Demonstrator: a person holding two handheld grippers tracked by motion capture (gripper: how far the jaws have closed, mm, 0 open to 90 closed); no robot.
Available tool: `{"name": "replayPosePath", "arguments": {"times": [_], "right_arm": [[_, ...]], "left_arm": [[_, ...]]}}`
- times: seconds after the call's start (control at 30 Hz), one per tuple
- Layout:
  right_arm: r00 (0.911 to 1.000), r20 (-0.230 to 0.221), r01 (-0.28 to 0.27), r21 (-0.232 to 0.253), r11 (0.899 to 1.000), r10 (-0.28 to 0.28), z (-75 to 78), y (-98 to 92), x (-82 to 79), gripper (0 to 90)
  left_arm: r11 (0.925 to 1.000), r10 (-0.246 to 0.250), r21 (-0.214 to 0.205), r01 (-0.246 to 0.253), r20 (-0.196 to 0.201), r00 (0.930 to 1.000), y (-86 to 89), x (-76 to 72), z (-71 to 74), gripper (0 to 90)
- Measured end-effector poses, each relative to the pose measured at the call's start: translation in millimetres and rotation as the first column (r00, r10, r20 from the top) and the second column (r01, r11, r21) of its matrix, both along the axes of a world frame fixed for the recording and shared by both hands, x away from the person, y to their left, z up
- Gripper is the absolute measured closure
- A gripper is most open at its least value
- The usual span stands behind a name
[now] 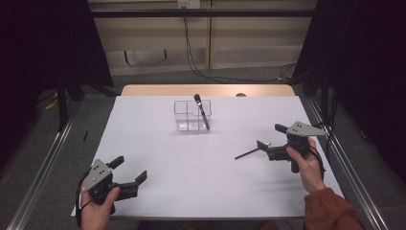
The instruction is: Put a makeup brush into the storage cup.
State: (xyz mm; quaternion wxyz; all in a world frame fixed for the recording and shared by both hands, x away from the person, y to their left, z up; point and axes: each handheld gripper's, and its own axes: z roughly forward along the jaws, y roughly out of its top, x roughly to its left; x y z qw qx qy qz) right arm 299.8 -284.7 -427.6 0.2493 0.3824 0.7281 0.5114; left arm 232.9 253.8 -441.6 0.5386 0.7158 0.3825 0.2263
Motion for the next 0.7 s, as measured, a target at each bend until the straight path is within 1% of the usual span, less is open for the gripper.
{"name": "replayPosePath", "arguments": {"times": [0.03,0.07,0.1,0.13,0.17,0.27,0.37,0.43,0.53,0.63,0.67,0.7], "right_arm": [[0.9999,-0.011,-0.011,0.0,1.0,0.011,1.5,0.1,3.2,2.5],[0.9999,-0.016,-0.007,-0.015,1.0,0.007,3.0,0.8,6.1,2.5],[0.9999,-0.014,0.0,-0.024,1.0,0.0,4.6,1.7,8.8,3.3],[0.9999,-0.011,0.001,-0.019,1.0,-0.001,5.9,2.2,11.3,3.8],[0.9997,-0.021,-0.009,-0.021,1.0,0.009,7.3,2.6,14.1,3.3],[0.9996,-0.028,0.007,-0.071,0.997,-0.009,9.8,4.2,22.7,4.2],[0.9986,-0.053,0.001,-0.056,0.998,-0.004,8.8,4.3,28.2,4.6],[0.9963,-0.084,-0.024,-0.068,0.997,0.018,7.8,5.4,31.1,3.7],[0.9903,-0.132,-0.051,-0.069,0.996,0.041,8.2,7.6,34.1,3.3],[0.9875,-0.15,-0.065,-0.106,0.992,0.049,10.9,10.5,36.1,1.4],[0.9848,-0.165,-0.074,-0.11,0.991,0.056,11.9,11.1,37.4,0.7],[0.9795,-0.19,-0.088,-0.111,0.99,0.066,13.1,11.1,39.3,0.9]], "left_arm": [[1.0,-0.004,0.004,0.004,-0.005,1.0,-0.3,0.9,-1.1,3.4],[0.9999,-0.004,0.012,0.004,-0.01,0.9999,-0.7,1.5,-1.6,3.4],[1.0,-0.005,0.008,0.005,-0.009,0.9999,-1.0,2.0,-1.7,3.4],[1.0,-0.007,0.001,0.007,-0.005,1.0,-1.6,2.2,-1.5,3.4],[0.9999,-0.01,0.005,0.01,-0.002,0.9999,-1.7,2.2,-1.0,3.4],[0.9999,-0.008,-0.011,0.008,-0.007,0.9999,-0.9,2.0,-0.4,3.5],[1.0,-0.002,-0.008,0.002,-0.003,1.0,-0.5,1.7,-0.1,3.8],[0.9999,-0.003,-0.01,0.003,0.0,1.0,-1.0,1.2,0.2,3.8],[1.0,-0.009,-0.003,0.009,0.003,1.0,-1.2,0.8,0.7,3.8],[1.0,-0.009,-0.005,0.009,0.001,1.0,-1.9,1.1,0.3,3.8],[1.0,-0.009,-0.002,0.009,0.004,1.0,-1.9,1.5,0.2,3.8],[1.0,-0.008,-0.003,0.008,0.005,1.0,-2.3,1.9,-0.1,3.9]]}}
